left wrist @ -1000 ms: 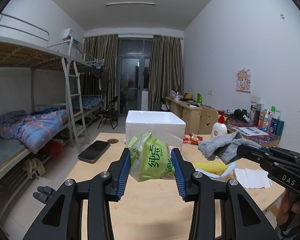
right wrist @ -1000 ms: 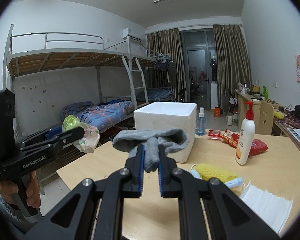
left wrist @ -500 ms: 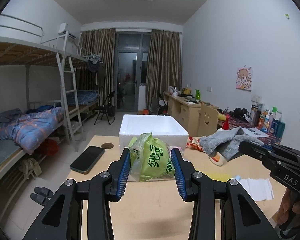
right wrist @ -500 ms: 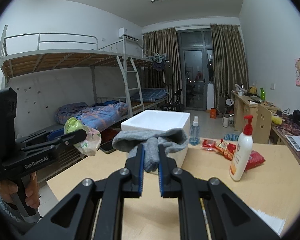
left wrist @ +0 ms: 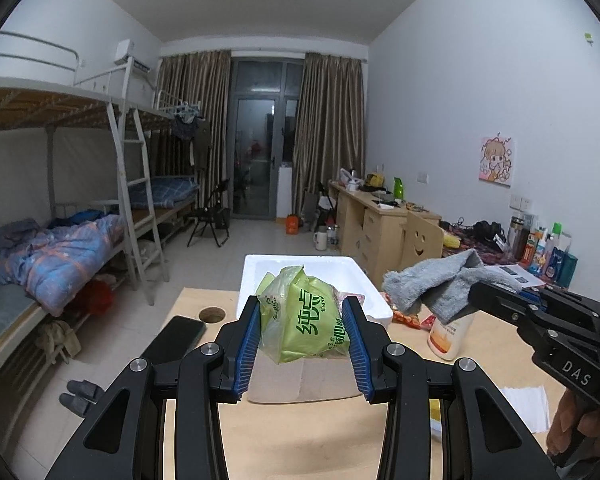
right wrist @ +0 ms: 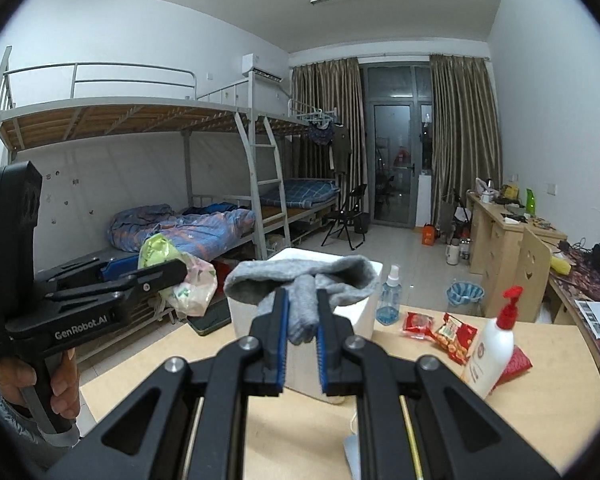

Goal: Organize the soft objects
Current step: 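Lower the green bag into the foam box and open the left tool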

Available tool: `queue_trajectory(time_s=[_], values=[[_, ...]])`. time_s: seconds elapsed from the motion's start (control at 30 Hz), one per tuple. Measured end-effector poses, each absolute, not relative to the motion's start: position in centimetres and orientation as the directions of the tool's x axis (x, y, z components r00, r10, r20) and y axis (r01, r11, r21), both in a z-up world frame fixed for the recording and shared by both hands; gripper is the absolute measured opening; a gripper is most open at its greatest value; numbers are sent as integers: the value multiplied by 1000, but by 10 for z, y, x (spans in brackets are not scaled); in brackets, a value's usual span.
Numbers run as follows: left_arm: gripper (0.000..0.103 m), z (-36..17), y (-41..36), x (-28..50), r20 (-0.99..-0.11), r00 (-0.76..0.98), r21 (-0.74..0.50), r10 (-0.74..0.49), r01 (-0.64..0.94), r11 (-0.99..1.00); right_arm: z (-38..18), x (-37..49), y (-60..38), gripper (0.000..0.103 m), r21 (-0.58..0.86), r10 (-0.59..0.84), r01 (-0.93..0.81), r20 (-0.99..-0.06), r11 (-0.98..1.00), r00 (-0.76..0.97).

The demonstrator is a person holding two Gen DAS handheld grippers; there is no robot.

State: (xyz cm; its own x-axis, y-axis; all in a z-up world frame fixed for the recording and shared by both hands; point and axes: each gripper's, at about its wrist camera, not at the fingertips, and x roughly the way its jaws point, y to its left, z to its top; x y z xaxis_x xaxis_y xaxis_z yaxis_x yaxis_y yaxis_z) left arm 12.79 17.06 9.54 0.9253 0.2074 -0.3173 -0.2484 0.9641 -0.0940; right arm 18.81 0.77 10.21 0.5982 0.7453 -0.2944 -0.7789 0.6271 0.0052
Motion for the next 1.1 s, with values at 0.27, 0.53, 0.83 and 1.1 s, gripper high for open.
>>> queue_trajectory(time_s=[0.27, 0.53, 0.83, 1.1], values=[[42, 104, 184, 146, -316, 927, -97, 202, -244, 965, 106, 201, 26, 15, -1, 741, -779, -308, 627, 597], [42, 105, 196, 173, -340, 920, -92, 196, -240, 966, 103, 212, 34, 15, -5, 730, -771, -317, 637, 605], [42, 101, 210, 202, -360, 917, -108, 172, -224, 969, 98, 226, 47, 15, 6, 726, -768, -333, 640, 602], [42, 95, 218, 230, -383, 912, -107, 147, -202, 974, 98, 240, 47, 15, 7, 707, -747, -327, 665, 627]])
